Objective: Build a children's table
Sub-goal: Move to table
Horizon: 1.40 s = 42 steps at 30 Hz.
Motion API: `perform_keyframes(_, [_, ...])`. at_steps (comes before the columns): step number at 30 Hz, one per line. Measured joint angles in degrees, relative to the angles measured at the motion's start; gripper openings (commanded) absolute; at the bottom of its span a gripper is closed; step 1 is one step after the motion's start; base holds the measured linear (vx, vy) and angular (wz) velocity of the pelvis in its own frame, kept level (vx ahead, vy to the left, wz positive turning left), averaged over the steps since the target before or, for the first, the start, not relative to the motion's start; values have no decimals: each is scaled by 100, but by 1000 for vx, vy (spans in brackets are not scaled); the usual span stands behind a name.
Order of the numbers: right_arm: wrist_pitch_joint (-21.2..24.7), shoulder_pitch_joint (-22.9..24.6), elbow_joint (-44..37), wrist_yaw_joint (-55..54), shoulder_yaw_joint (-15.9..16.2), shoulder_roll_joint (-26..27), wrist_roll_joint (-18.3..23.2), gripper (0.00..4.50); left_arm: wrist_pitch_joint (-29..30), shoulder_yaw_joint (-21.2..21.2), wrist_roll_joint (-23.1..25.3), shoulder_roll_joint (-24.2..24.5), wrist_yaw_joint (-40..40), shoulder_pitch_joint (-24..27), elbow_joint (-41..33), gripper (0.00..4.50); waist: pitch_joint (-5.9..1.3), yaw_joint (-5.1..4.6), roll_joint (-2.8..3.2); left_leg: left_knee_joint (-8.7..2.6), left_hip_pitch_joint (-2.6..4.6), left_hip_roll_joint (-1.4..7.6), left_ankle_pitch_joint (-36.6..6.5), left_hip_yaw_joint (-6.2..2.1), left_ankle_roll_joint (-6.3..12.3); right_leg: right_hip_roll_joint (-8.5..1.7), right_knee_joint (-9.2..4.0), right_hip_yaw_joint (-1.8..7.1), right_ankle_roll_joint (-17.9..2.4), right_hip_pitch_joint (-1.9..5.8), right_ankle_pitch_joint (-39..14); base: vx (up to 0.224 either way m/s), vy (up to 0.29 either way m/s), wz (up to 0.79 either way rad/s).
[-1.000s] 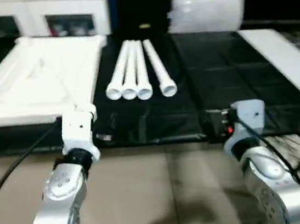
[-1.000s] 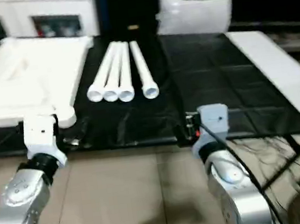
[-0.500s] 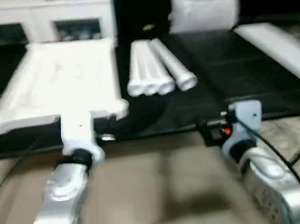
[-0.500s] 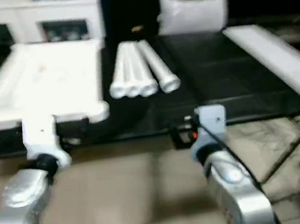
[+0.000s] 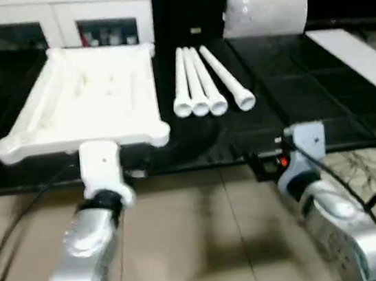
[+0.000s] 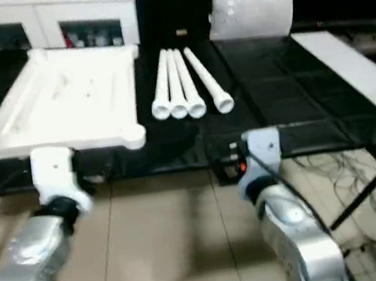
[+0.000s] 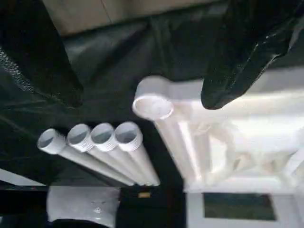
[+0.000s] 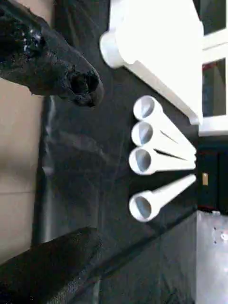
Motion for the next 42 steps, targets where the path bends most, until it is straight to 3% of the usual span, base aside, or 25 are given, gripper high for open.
perform_keyframes(1, [-10, -1, -28, 1, -17, -22, -21, 450, -2, -15, -1, 1, -3, -69, -9, 446, -36, -32, 113, -523, 54, 238, 19, 7, -29, 56, 3, -62, 19, -11, -22, 142, 26, -5])
perform_keyframes(2, [-24, 21, 34, 12, -30, -54, -56, 450, -3, -6, 4, 66, -4, -122, -6, 446, -35, -98, 201, -586, 134, 363, 231, 77, -221, 83, 83, -84, 4, -22, -109, 160, 66, 14])
perform_keyframes(4, [-29, -15, 96, 121, 239, 30, -62, 450, 5, 184, 79, 218, 3, -48, 25, 446, -66, -226, 37, -718, 204, 240, 202, 93, -195, 138, 578, 58, -382, -324, -348, 204, 52, 17])
perform_keyframes(6, [-29, -44, 86, 190, 305, 15, -44, 450, 20, 215, 107, 199, 2, -38, 33, 446, -100, -241, -21, -731, 305, 212, 129, 114, -170, 200, 886, 60, -222, -637, -271, 170, -21, 6])
perform_keyframes(7, [-29, -62, 62, 209, 303, 8, -38, 450, 22, 202, 107, 187, 1, -40, 25, 446, -117, -241, -90, -745, 406, 166, 78, 195, -168, 154, 907, 144, -111, -862, -182, 166, -29, 4])
perform_keyframes(8, [-29, -54, 25, 222, 301, -8, -36, 450, 20, 182, 110, 192, -1, -45, 19, 446, -131, -209, -218, -738, 405, 28, 27, 162, -153, 75, 691, 220, -41, -878, -110, 93, -33, 24])
perform_keyframes(9, [-35, -4, -34, 228, 269, -95, -45, 450, 32, 121, 111, 186, -6, -123, 28, 446, -129, -191, -310, -691, 423, -119, -29, 129, -48, -19, 497, 302, -66, -825, 282, 112, -48, 47])
perform_keyframes(12, [1, 8, 46, 289, 191, -252, -54, 450, 34, -164, 117, 149, -25, -129, 20, 446, -115, 117, -201, -56, 99, -93, -202, 118, 403, -66, 247, 70, -96, -561, 170, 145, -40, 43])
perform_keyframes(13, [-4, -4, 27, 341, 233, -201, -48, 450, 14, -120, 119, 205, -25, -126, 7, 446, -107, 234, -177, -280, 114, -67, -187, 176, 358, -42, 161, 73, -113, -444, 133, 149, -28, 36])
perform_keyframes(14, [-19, -15, 8, 365, 269, -180, -46, 450, 5, -90, 119, 213, -33, -129, -5, 446, -122, 333, -21, -540, 127, 49, -132, 183, 290, 49, 101, 20, -147, -348, 113, 170, -8, 17])
perform_keyframes(16, [-66, -15, 48, 359, 385, 11, -38, 450, 2, -30, 118, 302, -118, -107, -13, 446, -100, 441, 123, -665, 275, 208, 107, 175, -158, 142, 120, -71, -210, -227, -25, 238, 56, 7])
perform_keyframes(18, [-117, -53, 16, 367, 546, 79, -22, 450, 14, 100, 121, 408, -156, -105, 1, 446, -102, 348, 9, -713, 351, 120, 29, 162, -122, 125, 558, 48, -390, -440, -170, 232, 40, 6])
perform_keyframes(19, [-137, -54, 15, 354, 540, 24, -39, 450, 30, 114, 114, 394, -204, -104, 14, 446, -118, 263, -12, -713, 423, 116, -21, 162, -98, 121, 905, 55, -232, -674, -165, 215, 25, 5])
perform_keyframes(21, [-183, -45, 11, 336, 491, -75, -53, 450, 29, 55, 96, 366, -257, -155, 12, 446, -144, 160, -94, -748, 524, 81, -94, 240, -90, 91, 910, 94, -43, -1025, -33, 159, 10, 0])
perform_keyframes(22, [-193, -44, 7, 331, 472, -93, -54, 450, 27, -4, 93, 363, -265, -166, 13, 446, -159, 96, -223, -779, 601, -10, -140, 319, -106, 4, 570, 197, -94, -1157, 147, 145, -10, -2])
perform_keyframes(23, [-202, -46, -9, 337, 456, -103, -58, 450, 17, -55, 91, 353, -270, -183, 28, 446, -197, 87, -439, -761, 627, -139, -206, 388, -127, -67, 328, 340, -142, -1102, 549, 127, -78, 1])
perform_keyframes(25, [-211, 13, 20, 349, 367, -174, -128, 450, 25, -315, 49, 214, -334, -176, 120, 446, -153, 158, -341, -404, 607, -125, -375, 282, 180, 11, 319, 383, -184, -967, 487, 135, -60, -1])
perform_keyframes(27, [-242, 11, 20, 357, 326, -184, -199, 450, 24, -388, 36, 200, -378, -181, 115, 446, -138, 238, -304, -98, 406, -121, -332, 199, 101, 43, 266, 375, -242, -821, 451, 139, -16, -10])
perform_keyframes(30, [-388, 7, 13, 371, 342, -256, -254, 450, 7, -346, 56, 223, -376, -181, 76, 446, -81, 328, -15, -532, 139, 216, 73, 154, -183, 224, 212, 177, -238, -545, 328, 131, 38, -3])
perform_keyframes(31, [-396, 24, 57, 373, 405, -189, -251, 450, 4, -310, 60, 273, -377, -130, 76, 446, -42, 278, 62, -513, 223, 257, 103, 155, -253, 244, 228, 158, -253, -523, 255, 126, 98, 1])
perform_keyframes(35, [-453, 7, 19, 392, 555, -151, -201, 450, 3, -147, 101, 411, -383, -55, 77, 446, -73, 59, -21, -648, 412, 152, 40, 171, -144, 157, 681, 168, -435, -714, 75, 142, 60, 3])
perform_keyframes(37, [-471, 6, 19, 399, 553, -147, -204, 450, -7, -169, 99, 418, -413, -70, 77, 446, -113, -39, -128, -681, 458, 47, 3, 236, -130, 20, 478, 210, -368, -835, 155, 88, 0, 3])
perform_keyframes(38, [-483, 4, 30, 410, 532, -174, -210, 450, -16, -172, 100, 442, -461, -91, 90, 446, -139, -34, -271, -678, 484, -29, -36, 287, -158, -54, 431, 320, -98, -785, 279, 99, -76, 7])
perform_keyframes(40, [-488, 20, 99, 415, 404, -218, -258, 450, -16, -353, 85, 395, -528, -173, 103, 446, -117, 112, -157, -393, 368, 0, -126, 223, 174, 46, 293, 339, -131, -685, 258, 146, -88, -2])
perform_keyframes(42, [-503, 15, 154, 412, 345, -270, -283, 450, -28, -344, 62, 411, -556, -200, 98, 446, -131, 259, -99, -235, 209, 15, -102, 184, 133, 96, 201, 325, -186, -545, 247, 122, -26, -7])
